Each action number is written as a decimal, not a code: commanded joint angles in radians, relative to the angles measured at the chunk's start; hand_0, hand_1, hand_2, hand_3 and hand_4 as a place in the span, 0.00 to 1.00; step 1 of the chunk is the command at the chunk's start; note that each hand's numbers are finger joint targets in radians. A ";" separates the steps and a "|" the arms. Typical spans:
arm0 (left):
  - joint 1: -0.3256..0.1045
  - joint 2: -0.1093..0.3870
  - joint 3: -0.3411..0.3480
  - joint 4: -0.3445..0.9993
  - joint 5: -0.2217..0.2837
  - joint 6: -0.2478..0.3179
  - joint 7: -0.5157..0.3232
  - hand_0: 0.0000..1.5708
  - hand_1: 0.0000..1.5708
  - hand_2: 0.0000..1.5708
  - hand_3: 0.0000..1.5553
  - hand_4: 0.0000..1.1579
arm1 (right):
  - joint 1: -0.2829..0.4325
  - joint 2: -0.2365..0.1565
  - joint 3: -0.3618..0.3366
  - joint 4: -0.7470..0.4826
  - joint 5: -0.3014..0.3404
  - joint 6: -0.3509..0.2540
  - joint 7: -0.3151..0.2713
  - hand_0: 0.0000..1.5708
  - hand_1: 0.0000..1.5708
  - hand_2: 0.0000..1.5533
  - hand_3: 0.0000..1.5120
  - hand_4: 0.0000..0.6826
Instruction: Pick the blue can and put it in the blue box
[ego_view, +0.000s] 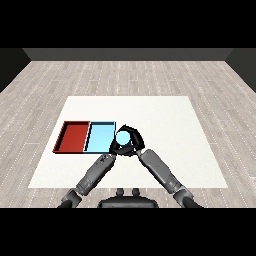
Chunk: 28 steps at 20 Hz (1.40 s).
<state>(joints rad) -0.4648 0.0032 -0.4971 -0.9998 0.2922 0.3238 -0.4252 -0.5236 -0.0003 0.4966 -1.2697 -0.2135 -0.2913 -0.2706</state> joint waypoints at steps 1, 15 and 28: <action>-0.001 -0.003 -0.054 -0.022 -0.105 0.133 0.059 0.08 0.08 0.29 0.00 0.52 | -0.007 0.000 0.024 0.027 -0.010 0.007 -0.030 0.89 0.89 0.93 0.92 0.89; -0.010 -0.001 0.003 0.004 -0.092 0.184 0.004 0.61 0.61 0.62 0.55 0.60 | -0.056 -0.001 0.147 0.044 -0.104 -0.086 -0.052 0.92 0.92 0.93 0.92 0.89; -0.027 -0.002 0.001 0.101 0.063 0.090 -0.097 0.91 0.91 0.86 0.64 0.59 | -0.016 -0.001 0.091 0.061 -0.198 -0.016 -0.099 0.81 0.81 0.88 0.88 0.61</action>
<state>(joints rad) -0.4676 0.0260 -0.5259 -0.9577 0.3281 0.4807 -0.4459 -0.5772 -0.0215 0.5912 -1.1914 -0.3581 -0.3346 -0.3580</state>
